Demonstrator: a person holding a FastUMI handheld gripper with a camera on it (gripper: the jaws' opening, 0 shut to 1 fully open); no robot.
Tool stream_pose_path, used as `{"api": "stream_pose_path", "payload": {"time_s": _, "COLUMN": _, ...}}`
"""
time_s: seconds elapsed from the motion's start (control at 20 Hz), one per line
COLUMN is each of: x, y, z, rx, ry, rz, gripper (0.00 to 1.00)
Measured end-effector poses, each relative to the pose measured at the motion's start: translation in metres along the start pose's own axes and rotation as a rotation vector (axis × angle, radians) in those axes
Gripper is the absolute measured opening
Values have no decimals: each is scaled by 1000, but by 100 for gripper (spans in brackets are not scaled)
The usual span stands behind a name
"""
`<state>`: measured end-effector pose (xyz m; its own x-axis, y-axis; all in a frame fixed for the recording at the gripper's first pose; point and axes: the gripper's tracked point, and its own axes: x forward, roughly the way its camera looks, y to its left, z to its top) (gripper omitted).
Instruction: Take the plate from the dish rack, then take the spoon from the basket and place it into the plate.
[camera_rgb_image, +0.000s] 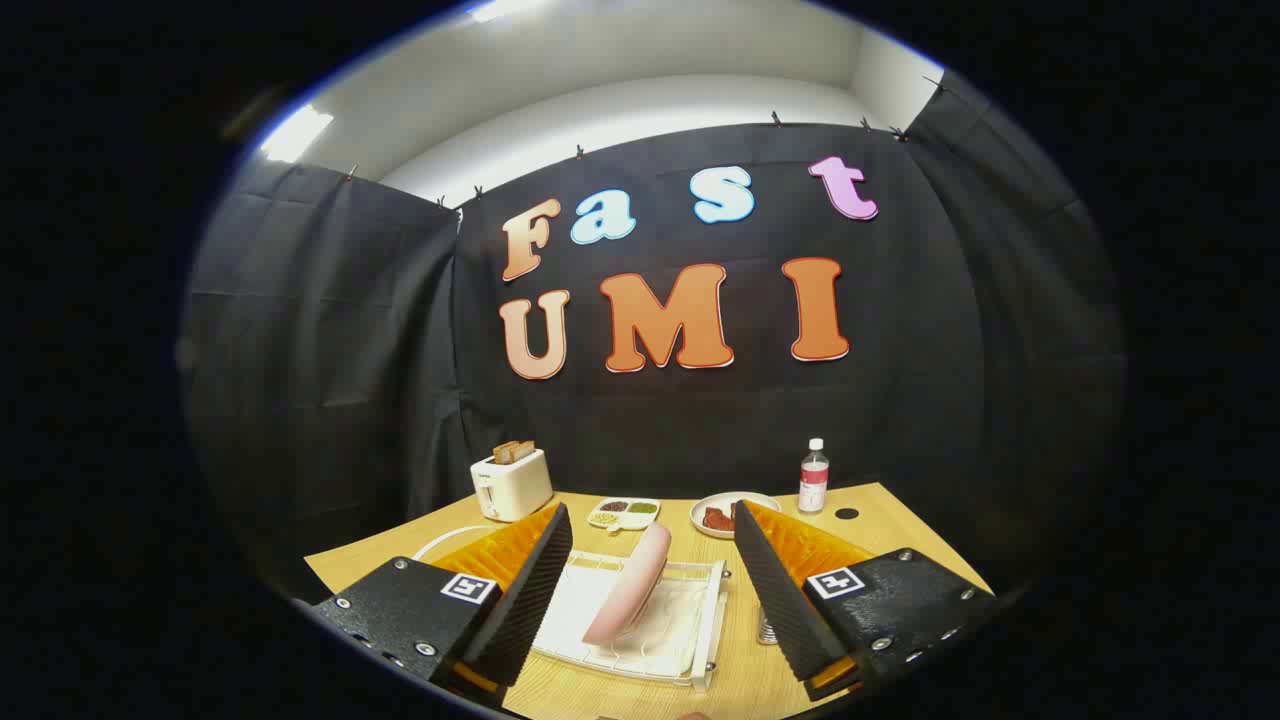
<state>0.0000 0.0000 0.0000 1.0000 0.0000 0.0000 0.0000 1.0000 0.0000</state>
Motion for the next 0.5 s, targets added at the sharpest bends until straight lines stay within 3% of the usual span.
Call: {"api": "stream_pose_path", "payload": {"time_s": 0.5, "x": -4, "y": 2, "z": 13, "rx": -3, "ry": -24, "rz": 11, "gripper": 97}}
